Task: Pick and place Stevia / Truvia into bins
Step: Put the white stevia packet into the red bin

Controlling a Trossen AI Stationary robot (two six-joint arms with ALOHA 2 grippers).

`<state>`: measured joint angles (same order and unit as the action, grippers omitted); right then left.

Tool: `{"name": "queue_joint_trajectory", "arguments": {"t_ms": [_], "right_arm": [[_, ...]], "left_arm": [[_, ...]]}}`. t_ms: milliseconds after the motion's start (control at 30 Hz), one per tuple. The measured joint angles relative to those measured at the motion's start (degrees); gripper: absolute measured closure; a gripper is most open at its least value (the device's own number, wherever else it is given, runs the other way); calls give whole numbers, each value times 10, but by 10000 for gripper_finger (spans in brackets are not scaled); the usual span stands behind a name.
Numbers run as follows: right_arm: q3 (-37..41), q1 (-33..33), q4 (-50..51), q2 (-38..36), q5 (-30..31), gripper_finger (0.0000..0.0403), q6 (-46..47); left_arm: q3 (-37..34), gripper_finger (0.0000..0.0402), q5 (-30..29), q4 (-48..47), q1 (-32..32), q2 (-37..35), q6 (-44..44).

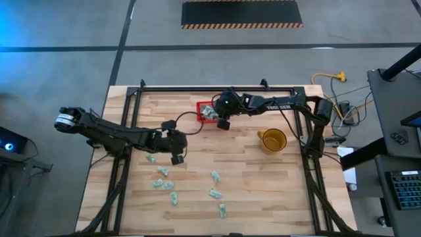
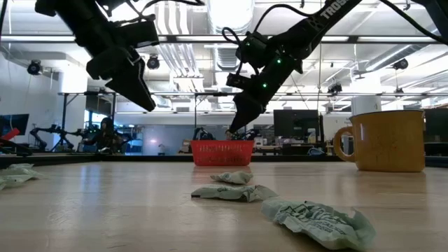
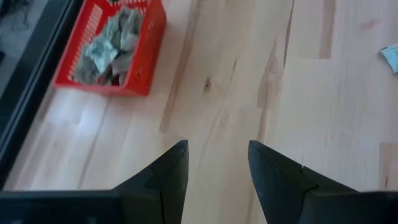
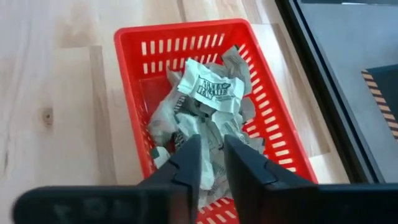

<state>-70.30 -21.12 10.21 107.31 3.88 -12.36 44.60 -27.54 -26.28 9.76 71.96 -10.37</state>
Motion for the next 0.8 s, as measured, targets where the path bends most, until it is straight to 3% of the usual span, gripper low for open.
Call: {"name": "queue_joint_trajectory", "arguments": {"t_ms": [167,333,500,633,800], "right_arm": [[-3,0,2,-1,1,290,19],[-3,12,47,-23,-14,266,20],[-3,50,129,-66,-67,262,19],[1,99,189,-99,-74,262,38],[7,179,214,-128,-76,269,55]], "left_arm": [[0,251,0,14,0,0,23],[0,251,4,11,0,0,23],[0,251,104,-27,0,0,21],[0,251,183,-70,1,0,5],[-2,251,200,-150,8,0,-60]]}}
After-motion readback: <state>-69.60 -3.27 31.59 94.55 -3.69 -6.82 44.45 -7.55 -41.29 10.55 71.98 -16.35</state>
